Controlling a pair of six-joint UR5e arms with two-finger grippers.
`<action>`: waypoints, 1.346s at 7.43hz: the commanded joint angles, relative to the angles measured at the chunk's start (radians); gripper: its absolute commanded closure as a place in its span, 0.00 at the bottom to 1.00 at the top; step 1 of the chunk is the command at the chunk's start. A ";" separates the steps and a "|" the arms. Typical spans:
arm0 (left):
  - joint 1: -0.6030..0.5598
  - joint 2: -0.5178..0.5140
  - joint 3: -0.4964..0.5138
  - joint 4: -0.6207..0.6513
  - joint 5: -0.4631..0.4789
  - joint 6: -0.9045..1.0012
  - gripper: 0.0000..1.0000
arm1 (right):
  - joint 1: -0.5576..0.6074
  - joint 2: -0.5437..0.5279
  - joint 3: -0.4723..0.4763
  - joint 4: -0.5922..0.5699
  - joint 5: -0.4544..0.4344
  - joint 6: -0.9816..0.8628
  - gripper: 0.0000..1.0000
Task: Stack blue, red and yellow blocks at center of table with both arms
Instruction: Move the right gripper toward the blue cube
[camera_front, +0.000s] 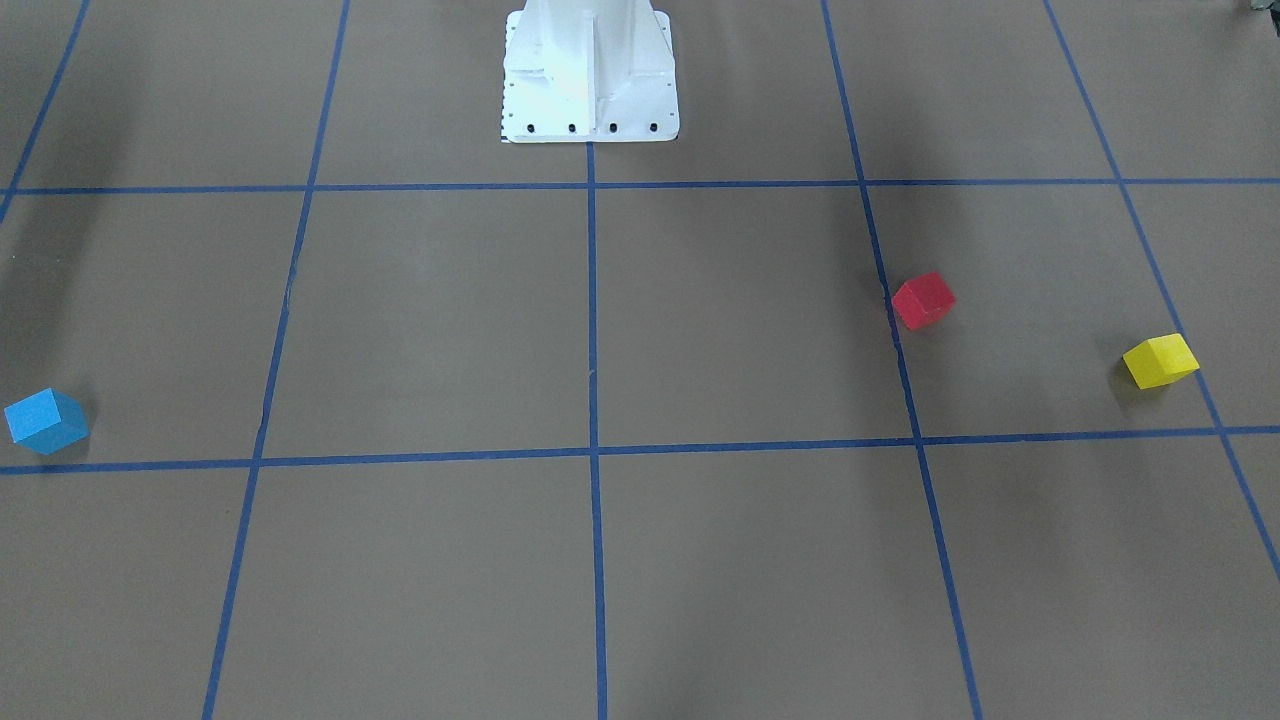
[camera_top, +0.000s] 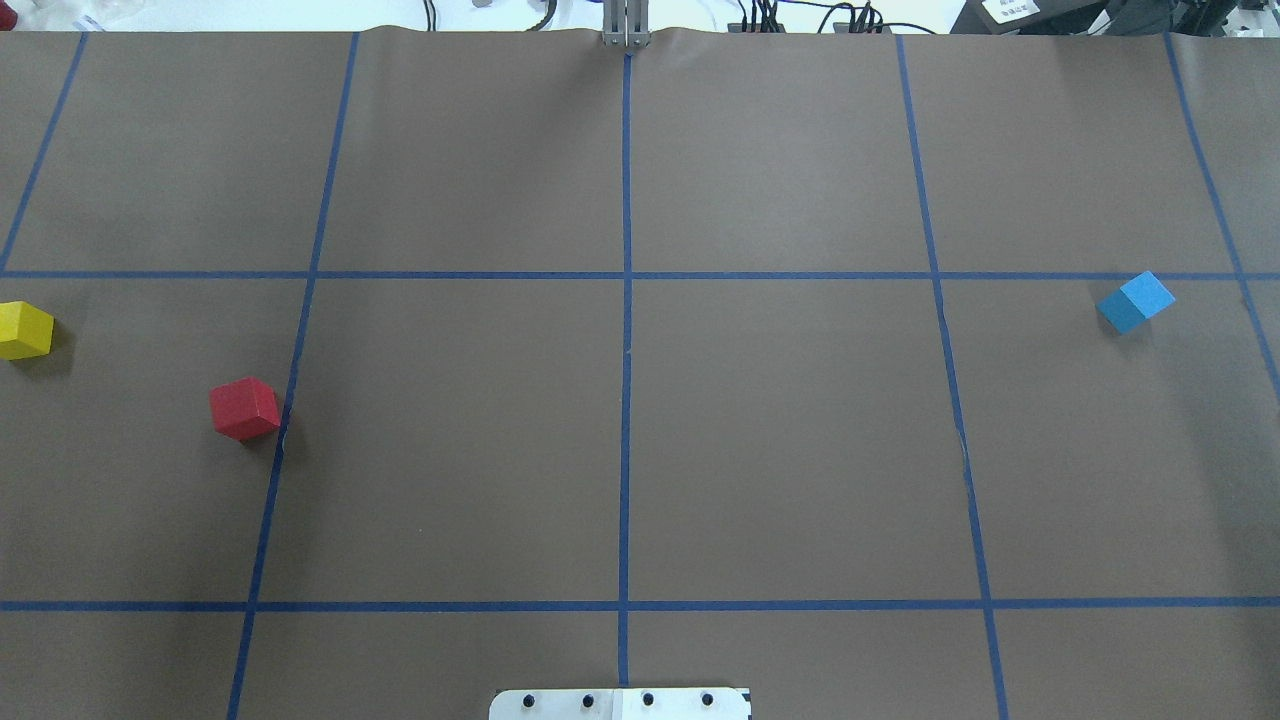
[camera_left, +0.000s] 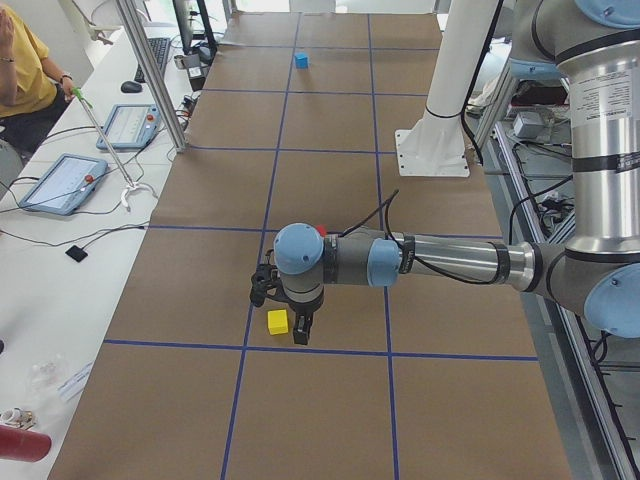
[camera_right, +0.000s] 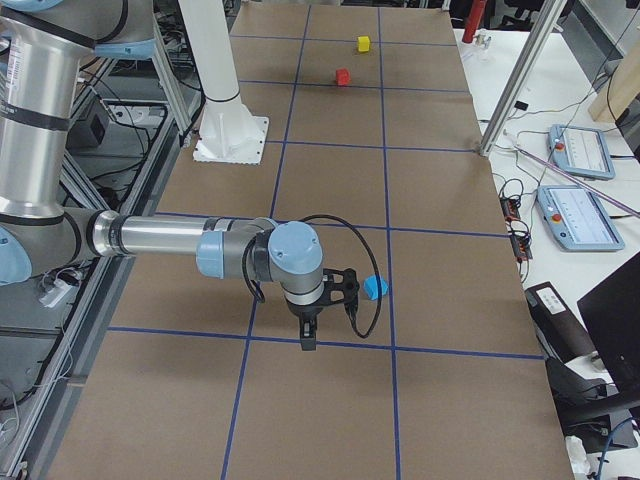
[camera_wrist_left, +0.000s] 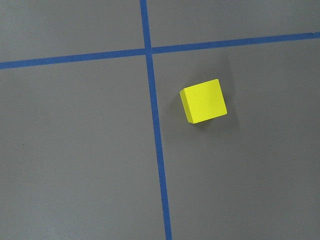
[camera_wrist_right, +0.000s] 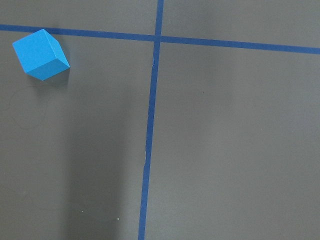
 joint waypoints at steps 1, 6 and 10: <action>0.000 0.001 -0.034 0.000 -0.002 -0.005 0.00 | 0.013 0.013 0.024 -0.002 0.002 -0.001 0.00; 0.000 -0.047 -0.099 -0.116 -0.003 -0.006 0.00 | 0.011 0.021 0.026 0.121 0.028 0.029 0.00; 0.003 -0.201 0.016 -0.282 0.002 -0.006 0.00 | -0.007 0.019 -0.145 0.584 0.086 0.050 0.00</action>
